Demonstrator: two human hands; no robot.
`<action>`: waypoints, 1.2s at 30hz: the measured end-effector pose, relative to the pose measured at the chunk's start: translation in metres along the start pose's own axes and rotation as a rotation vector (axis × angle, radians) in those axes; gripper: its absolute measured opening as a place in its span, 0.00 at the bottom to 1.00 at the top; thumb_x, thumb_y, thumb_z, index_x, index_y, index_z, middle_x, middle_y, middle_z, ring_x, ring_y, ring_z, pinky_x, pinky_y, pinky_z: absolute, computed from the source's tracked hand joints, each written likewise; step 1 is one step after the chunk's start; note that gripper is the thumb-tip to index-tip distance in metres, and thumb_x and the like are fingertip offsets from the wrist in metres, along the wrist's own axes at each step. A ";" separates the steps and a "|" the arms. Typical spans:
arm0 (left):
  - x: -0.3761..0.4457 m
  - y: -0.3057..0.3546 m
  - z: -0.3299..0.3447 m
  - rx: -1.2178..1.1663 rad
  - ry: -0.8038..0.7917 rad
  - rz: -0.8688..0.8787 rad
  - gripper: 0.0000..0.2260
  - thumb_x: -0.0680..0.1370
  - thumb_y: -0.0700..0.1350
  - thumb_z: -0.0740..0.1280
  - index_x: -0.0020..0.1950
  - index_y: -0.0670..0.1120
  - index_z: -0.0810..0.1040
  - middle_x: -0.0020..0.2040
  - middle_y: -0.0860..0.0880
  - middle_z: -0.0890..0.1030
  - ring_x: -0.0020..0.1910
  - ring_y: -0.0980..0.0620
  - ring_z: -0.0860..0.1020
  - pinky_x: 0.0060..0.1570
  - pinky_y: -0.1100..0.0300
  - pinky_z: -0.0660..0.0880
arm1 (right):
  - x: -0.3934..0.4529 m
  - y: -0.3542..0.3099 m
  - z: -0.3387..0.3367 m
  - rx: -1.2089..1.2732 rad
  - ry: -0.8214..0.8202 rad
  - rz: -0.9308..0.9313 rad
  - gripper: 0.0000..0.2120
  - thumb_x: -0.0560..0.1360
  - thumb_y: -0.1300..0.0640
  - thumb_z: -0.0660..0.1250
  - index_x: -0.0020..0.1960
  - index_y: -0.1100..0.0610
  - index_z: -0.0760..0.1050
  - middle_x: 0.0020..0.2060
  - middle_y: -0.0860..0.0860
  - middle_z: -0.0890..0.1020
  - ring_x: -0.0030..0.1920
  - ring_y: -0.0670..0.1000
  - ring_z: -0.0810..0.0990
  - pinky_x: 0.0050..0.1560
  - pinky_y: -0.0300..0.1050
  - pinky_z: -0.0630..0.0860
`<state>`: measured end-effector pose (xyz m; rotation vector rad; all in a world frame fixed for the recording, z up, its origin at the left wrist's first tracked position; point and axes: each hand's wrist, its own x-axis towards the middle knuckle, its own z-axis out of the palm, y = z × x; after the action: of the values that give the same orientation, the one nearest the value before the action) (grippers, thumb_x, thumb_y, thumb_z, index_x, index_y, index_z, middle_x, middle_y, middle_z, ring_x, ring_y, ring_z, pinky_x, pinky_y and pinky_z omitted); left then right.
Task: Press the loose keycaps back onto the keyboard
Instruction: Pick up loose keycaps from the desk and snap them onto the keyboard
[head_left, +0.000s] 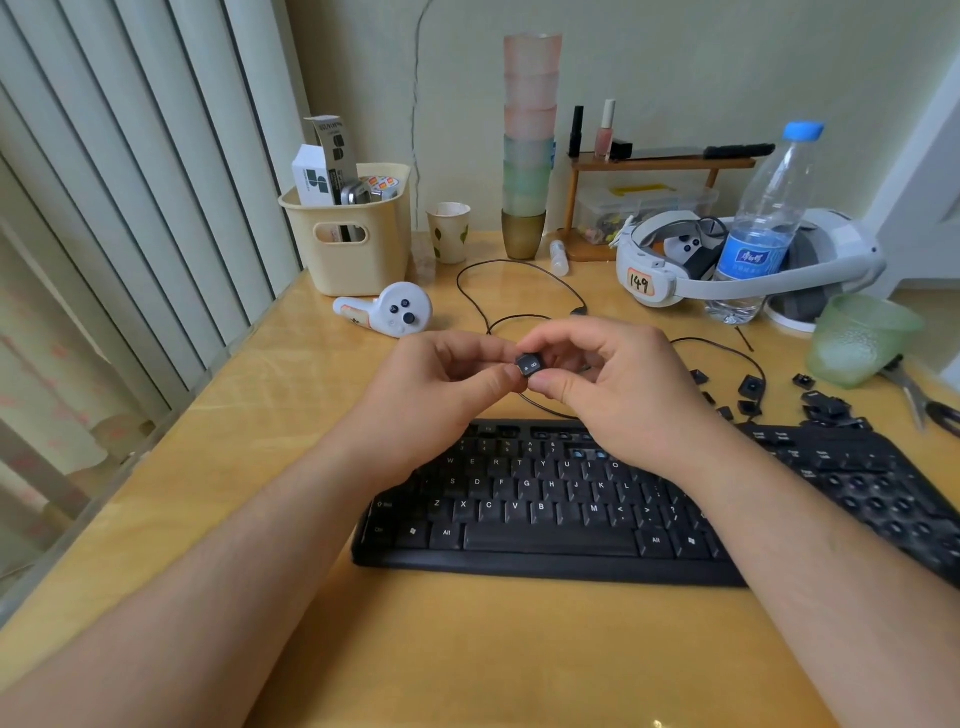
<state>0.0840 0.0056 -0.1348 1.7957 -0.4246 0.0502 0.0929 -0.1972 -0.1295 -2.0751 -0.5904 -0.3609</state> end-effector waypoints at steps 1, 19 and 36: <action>0.000 0.000 0.000 -0.003 -0.001 -0.002 0.07 0.81 0.40 0.71 0.55 0.48 0.86 0.48 0.50 0.88 0.51 0.56 0.85 0.56 0.66 0.77 | 0.000 0.000 0.000 0.000 0.002 0.003 0.16 0.73 0.59 0.78 0.50 0.37 0.83 0.44 0.42 0.84 0.47 0.47 0.82 0.52 0.46 0.81; 0.005 -0.004 -0.003 -0.057 0.087 -0.018 0.04 0.79 0.38 0.72 0.49 0.47 0.85 0.38 0.54 0.84 0.38 0.61 0.78 0.44 0.67 0.74 | -0.001 0.002 0.005 -0.094 0.014 -0.046 0.11 0.75 0.59 0.76 0.54 0.45 0.84 0.42 0.41 0.84 0.44 0.44 0.84 0.48 0.42 0.82; 0.000 -0.005 0.003 0.650 -0.091 0.121 0.12 0.80 0.44 0.67 0.55 0.61 0.84 0.50 0.64 0.83 0.55 0.61 0.76 0.57 0.58 0.74 | 0.011 -0.001 -0.061 -0.443 -0.532 0.314 0.09 0.68 0.48 0.82 0.46 0.43 0.85 0.39 0.40 0.84 0.36 0.43 0.80 0.43 0.46 0.79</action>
<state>0.0852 0.0032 -0.1399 2.4147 -0.6320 0.2115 0.0999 -0.2448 -0.0907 -2.6675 -0.5045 0.2829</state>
